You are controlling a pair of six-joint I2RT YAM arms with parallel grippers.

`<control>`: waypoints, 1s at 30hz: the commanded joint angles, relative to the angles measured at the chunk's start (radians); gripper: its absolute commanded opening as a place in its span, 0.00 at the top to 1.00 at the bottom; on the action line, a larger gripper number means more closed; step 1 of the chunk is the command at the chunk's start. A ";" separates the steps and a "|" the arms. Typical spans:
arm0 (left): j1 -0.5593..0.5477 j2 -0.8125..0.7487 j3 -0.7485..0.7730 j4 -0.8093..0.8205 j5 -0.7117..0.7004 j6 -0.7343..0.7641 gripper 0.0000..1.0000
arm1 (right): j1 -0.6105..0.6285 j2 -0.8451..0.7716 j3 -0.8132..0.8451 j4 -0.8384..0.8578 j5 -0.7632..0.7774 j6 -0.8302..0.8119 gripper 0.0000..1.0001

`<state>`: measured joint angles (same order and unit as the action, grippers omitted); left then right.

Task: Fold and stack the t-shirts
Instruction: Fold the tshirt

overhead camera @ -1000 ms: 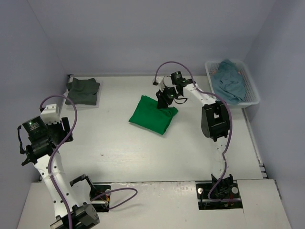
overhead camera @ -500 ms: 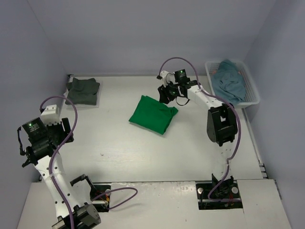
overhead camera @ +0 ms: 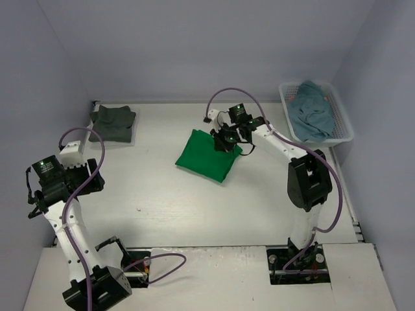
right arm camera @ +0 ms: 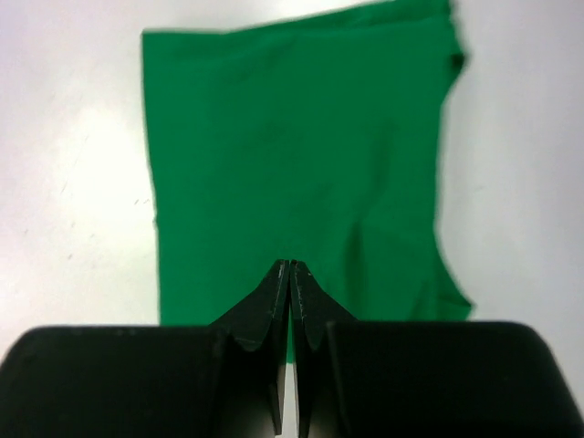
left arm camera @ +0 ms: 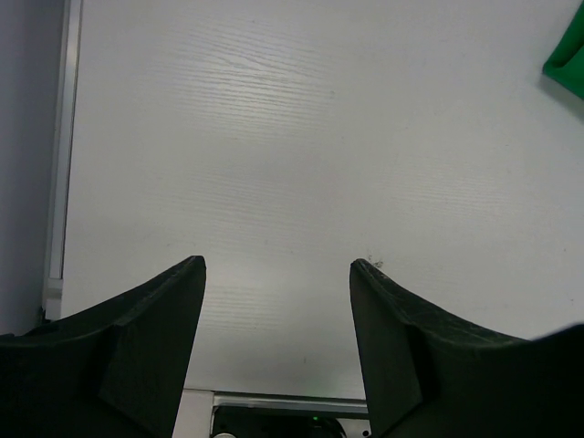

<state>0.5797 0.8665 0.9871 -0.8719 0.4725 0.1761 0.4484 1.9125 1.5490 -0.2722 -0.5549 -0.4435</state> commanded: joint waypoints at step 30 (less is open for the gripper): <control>-0.434 0.224 0.163 -0.007 -0.046 0.105 0.41 | -0.073 0.233 -0.063 0.131 -0.040 -0.112 1.00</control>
<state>0.2195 1.0576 1.0637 -0.8833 0.4011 0.2329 0.3820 2.1159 1.4956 -0.1692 -0.5903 -0.5236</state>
